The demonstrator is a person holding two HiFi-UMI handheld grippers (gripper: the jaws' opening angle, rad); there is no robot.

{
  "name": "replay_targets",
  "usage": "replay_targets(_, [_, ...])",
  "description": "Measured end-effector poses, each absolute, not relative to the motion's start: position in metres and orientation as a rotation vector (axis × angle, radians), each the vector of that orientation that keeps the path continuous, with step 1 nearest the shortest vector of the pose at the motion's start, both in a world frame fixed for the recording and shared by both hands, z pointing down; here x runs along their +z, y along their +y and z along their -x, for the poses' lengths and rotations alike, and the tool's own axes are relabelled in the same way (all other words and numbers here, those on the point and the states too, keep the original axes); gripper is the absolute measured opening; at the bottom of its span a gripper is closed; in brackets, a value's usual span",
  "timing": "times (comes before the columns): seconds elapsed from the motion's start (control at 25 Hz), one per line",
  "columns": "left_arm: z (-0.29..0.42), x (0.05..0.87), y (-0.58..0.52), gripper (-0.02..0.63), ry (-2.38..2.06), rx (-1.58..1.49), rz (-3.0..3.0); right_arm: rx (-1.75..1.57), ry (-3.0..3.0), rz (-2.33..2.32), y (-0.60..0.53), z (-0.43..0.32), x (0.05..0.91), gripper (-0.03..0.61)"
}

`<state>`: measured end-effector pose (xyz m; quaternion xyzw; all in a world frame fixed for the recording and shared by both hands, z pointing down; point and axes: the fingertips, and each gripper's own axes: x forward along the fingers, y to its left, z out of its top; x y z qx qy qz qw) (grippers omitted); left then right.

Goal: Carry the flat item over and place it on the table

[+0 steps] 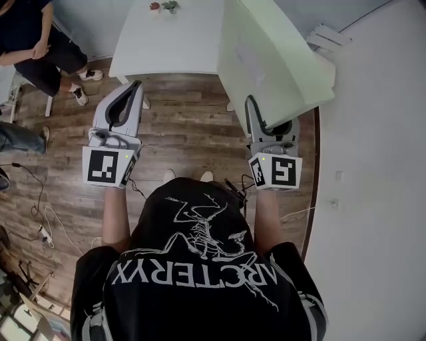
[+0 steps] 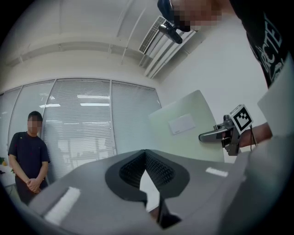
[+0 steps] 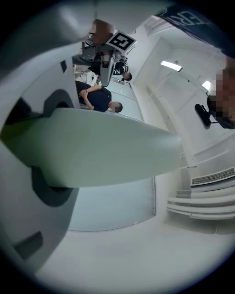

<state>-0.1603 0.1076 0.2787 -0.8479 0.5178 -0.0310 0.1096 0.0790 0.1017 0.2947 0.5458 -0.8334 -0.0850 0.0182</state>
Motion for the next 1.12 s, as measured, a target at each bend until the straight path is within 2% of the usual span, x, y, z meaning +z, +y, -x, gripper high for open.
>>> replay_targets(0.56, [0.155, 0.277, 0.105, 0.011, 1.560, -0.112, 2.474, -0.255, -2.592, -1.691, 0.096, -0.092, 0.294, 0.255])
replay_targets(1.12, [0.120, 0.279, 0.092, 0.011, 1.619, -0.132, 2.430, -0.259, -2.628, -1.631, 0.079, -0.129, 0.299, 0.255])
